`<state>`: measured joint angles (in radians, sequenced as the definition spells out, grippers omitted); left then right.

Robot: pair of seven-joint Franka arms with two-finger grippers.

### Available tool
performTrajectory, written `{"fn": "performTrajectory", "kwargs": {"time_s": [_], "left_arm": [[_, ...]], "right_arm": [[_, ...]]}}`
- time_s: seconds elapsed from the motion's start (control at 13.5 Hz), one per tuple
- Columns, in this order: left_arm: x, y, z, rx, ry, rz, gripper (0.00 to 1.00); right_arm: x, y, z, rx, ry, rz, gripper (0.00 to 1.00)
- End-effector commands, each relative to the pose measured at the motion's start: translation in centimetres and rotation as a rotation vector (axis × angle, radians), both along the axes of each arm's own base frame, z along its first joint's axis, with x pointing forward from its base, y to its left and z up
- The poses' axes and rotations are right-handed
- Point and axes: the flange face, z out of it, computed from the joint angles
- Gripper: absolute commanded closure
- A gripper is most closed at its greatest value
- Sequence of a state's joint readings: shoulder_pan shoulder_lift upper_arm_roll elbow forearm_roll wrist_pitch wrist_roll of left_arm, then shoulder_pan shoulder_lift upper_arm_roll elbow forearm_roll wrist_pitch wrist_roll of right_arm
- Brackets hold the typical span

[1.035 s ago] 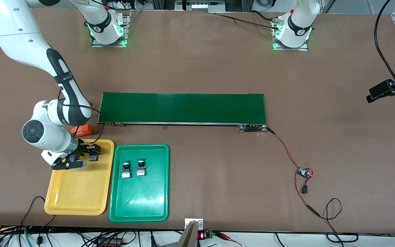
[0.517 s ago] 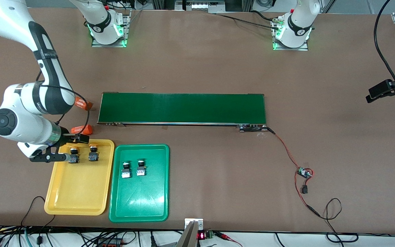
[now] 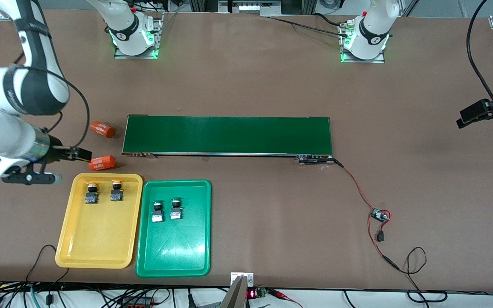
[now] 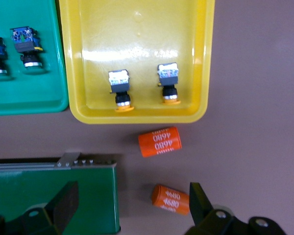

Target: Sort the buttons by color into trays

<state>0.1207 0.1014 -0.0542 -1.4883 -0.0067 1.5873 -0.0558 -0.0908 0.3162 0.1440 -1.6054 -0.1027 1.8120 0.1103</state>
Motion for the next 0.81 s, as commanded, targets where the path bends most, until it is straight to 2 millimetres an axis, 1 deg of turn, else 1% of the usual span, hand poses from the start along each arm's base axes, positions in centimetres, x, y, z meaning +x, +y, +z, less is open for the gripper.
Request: {"fn": "performTrajectory", "kwargs": {"time_s": [0.0,0.22,0.3,0.37,0.44,0.59,0.74], "left_arm": [[-0.1,-0.1,0.3,-0.006,-0.008,-0.016,0.00],[-0.1,-0.1,0.4,-0.006,-0.012,-0.016,0.00],[-0.1,-0.1,0.4,-0.006,-0.012,-0.016,0.00],[-0.1,0.0,0.4,-0.006,-0.012,-0.015,0.00],[-0.1,0.0,0.4,-0.006,-0.012,-0.013,0.00],[-0.1,0.0,0.4,-0.006,-0.011,-0.013,0.00],[-0.2,0.0,0.5,-0.008,-0.008,-0.013,0.00]], "right_arm": [[-2.8,-0.2,4.5,-0.013,0.025,-0.019,0.00],[-6.0,0.7,8.8,-0.030,0.026,-0.011,0.00],[-7.2,0.9,10.0,-0.031,0.019,-0.010,0.00],[-8.0,0.7,11.2,-0.027,0.002,-0.002,0.00],[-8.9,0.5,11.9,-0.015,0.002,-0.010,0.00],[-11.0,-1.7,12.4,0.004,0.012,-0.007,0.00],[-11.3,-3.4,12.9,0.022,0.011,0.025,0.00]]}}
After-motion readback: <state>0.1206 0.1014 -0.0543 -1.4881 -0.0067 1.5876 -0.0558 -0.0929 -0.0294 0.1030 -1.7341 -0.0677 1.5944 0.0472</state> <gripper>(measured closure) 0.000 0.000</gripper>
